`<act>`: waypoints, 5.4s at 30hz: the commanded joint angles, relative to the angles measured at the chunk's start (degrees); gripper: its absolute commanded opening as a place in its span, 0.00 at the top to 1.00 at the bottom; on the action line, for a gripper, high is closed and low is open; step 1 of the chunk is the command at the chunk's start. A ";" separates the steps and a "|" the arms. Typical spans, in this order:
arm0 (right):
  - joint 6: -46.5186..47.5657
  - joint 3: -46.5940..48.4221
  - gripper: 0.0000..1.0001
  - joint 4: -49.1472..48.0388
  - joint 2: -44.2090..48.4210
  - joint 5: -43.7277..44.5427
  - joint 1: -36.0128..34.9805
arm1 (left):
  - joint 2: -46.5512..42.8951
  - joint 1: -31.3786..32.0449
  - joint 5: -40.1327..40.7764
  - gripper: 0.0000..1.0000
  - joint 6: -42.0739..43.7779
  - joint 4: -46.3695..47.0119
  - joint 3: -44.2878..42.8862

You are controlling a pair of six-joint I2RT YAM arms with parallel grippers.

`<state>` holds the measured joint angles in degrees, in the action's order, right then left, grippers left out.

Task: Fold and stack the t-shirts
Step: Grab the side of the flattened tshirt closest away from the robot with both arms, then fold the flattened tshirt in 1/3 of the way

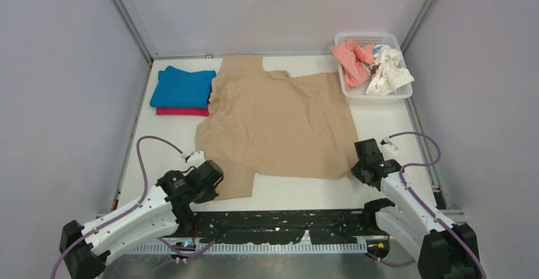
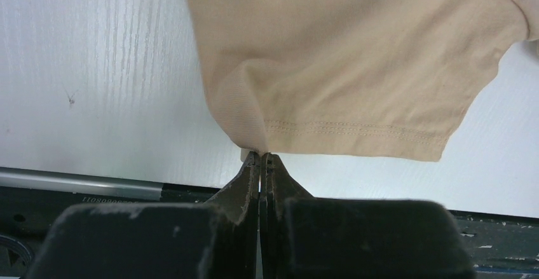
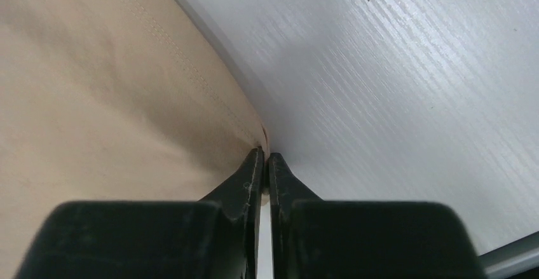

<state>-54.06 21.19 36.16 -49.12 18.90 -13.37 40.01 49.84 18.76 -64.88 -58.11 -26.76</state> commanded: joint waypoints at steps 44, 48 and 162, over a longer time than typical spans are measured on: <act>4.61 9.68 0.90 13.28 10.69 0.01 0.62 | -25.32 0.08 6.01 1.00 3.39 -1.44 -8.44; 5.77 11.48 0.90 9.64 8.86 0.84 0.62 | -22.76 0.08 12.91 1.00 5.43 0.99 -10.34; 18.49 4.63 0.05 0.50 -3.89 -12.59 7.29 | 26.54 -32.17 -21.30 0.00 18.85 27.97 0.82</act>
<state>-32.53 26.96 25.45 -59.92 2.61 -6.00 72.84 17.87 -2.85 -43.53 -15.40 -33.36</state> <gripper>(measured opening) 0.952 0.994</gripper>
